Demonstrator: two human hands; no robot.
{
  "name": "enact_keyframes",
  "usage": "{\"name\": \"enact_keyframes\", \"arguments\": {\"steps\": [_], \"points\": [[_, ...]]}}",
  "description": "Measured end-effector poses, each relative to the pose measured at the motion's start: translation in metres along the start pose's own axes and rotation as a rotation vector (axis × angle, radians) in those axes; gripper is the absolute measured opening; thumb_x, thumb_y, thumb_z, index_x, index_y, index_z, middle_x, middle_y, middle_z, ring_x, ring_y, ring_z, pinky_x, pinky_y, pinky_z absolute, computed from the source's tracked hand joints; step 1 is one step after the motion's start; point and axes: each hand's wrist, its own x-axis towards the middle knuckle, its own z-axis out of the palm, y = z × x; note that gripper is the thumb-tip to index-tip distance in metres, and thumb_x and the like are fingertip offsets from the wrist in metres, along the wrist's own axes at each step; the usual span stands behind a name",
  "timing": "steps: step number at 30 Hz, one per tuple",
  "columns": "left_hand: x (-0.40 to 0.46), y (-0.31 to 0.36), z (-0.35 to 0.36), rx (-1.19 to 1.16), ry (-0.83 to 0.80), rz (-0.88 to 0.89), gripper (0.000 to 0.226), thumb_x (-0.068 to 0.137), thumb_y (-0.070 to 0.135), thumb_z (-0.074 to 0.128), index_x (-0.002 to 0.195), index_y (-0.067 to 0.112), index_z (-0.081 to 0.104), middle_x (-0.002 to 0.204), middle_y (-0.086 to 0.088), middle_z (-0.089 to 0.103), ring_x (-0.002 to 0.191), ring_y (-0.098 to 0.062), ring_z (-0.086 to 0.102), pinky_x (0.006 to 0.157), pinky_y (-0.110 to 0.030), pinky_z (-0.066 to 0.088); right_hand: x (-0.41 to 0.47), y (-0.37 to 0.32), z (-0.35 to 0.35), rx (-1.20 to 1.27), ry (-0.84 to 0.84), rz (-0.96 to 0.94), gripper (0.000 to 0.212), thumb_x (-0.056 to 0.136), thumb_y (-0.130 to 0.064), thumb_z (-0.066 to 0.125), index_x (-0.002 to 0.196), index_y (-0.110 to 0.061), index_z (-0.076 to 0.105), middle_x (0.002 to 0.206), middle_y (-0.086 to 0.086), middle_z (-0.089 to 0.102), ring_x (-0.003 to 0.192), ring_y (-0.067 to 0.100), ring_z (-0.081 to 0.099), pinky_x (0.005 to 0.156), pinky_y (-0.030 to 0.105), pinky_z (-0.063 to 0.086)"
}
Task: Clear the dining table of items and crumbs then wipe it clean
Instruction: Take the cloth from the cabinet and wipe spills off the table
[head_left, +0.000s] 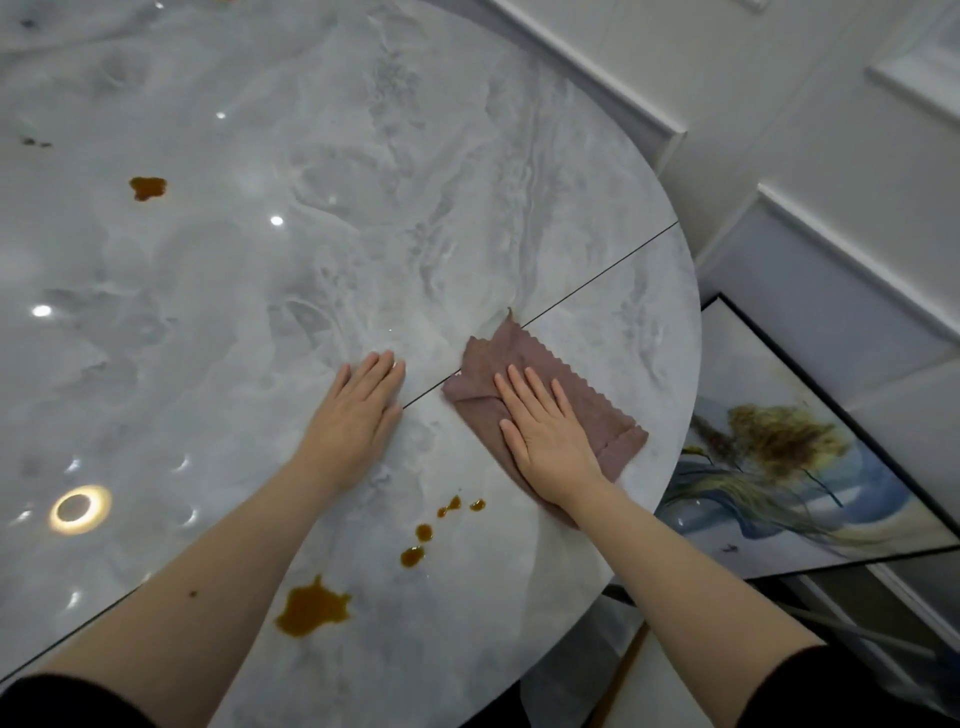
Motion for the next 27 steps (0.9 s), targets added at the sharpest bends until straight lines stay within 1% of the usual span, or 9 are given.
{"name": "enact_keyframes", "arguments": {"steps": [3,6,8,11,13,14,17,19,27], "points": [[-0.020,-0.004,0.000,0.056,-0.008,0.026,0.078,0.090,0.059,-0.006,0.148,0.014,0.023,0.156,-0.002,0.017,0.145,-0.015,0.011,0.116,-0.031,-0.003,-0.012,-0.029,0.007,0.023,0.037,0.063,0.058,0.096,-0.039,0.004,0.150,-0.019,0.008,0.158,-0.002,0.008,0.147,0.013,0.004,0.119,0.032,-0.004],[-0.025,-0.005,0.000,0.081,-0.022,0.020,0.078,0.089,0.058,-0.011,0.149,0.016,0.018,0.157,0.000,0.014,0.145,-0.013,0.007,0.117,-0.031,-0.005,-0.017,-0.060,0.013,0.187,0.125,0.098,0.056,0.096,-0.031,0.011,0.147,-0.013,0.028,0.154,0.005,0.027,0.144,0.018,0.021,0.116,0.023,0.000],[-0.025,-0.005,-0.001,0.080,-0.006,0.019,0.083,0.087,0.059,-0.016,0.149,0.017,0.018,0.157,0.000,0.015,0.145,-0.014,0.008,0.117,-0.031,-0.004,-0.018,-0.072,0.011,0.401,0.196,0.158,0.049,0.097,-0.019,0.019,0.139,-0.010,0.043,0.146,0.008,0.041,0.139,0.021,0.034,0.114,0.019,0.009],[-0.025,-0.004,-0.006,0.038,-0.041,0.029,0.079,0.085,0.060,-0.008,0.149,0.019,0.015,0.158,0.000,0.010,0.146,-0.014,0.005,0.117,-0.031,-0.005,-0.019,-0.061,-0.009,0.701,0.314,0.320,0.036,0.097,-0.005,0.039,0.127,-0.008,0.058,0.129,0.007,0.059,0.122,0.021,0.053,0.101,0.011,0.027],[-0.030,-0.008,-0.011,0.021,-0.042,0.009,0.075,0.085,0.054,-0.004,0.149,0.020,0.014,0.158,0.001,0.009,0.147,-0.013,0.003,0.117,-0.030,-0.008,-0.016,-0.042,-0.020,0.593,0.315,0.241,0.037,0.097,-0.015,0.043,0.132,-0.012,0.052,0.134,0.006,0.055,0.126,0.022,0.048,0.104,0.013,0.024],[-0.034,-0.011,-0.013,0.026,-0.016,-0.016,0.073,0.086,0.052,-0.002,0.149,0.019,0.016,0.158,0.001,0.011,0.147,-0.013,0.005,0.117,-0.031,-0.007,-0.015,-0.032,-0.020,0.483,0.243,0.169,0.044,0.097,-0.027,0.039,0.139,-0.017,0.044,0.144,0.004,0.045,0.135,0.020,0.037,0.111,0.019,0.019],[-0.051,-0.019,-0.013,0.075,0.009,-0.094,0.071,0.087,0.052,0.003,0.148,0.021,0.021,0.157,-0.002,0.016,0.147,-0.021,0.010,0.118,-0.039,-0.002,-0.010,-0.020,-0.008,0.204,0.034,0.045,0.060,0.092,-0.051,0.014,0.149,-0.031,0.018,0.158,-0.003,0.014,0.147,0.016,0.006,0.118,0.031,-0.001],[-0.055,-0.021,-0.011,0.099,-0.005,-0.132,0.071,0.086,0.054,0.002,0.148,0.026,0.020,0.158,-0.001,0.013,0.147,-0.023,0.008,0.118,-0.041,-0.001,-0.008,-0.026,-0.001,0.144,0.048,0.052,0.063,0.090,-0.053,0.007,0.149,-0.032,0.015,0.159,-0.003,0.011,0.147,0.017,0.003,0.119,0.032,-0.003],[-0.051,-0.023,-0.014,0.120,-0.039,-0.149,0.073,0.083,0.055,-0.007,0.149,0.030,0.011,0.159,0.001,0.004,0.148,-0.022,0.000,0.118,-0.039,-0.005,-0.005,-0.044,0.005,0.051,0.029,0.126,0.061,0.092,-0.044,0.007,0.150,-0.026,0.014,0.159,0.001,0.009,0.147,0.017,0.001,0.119,0.032,-0.005]]}}
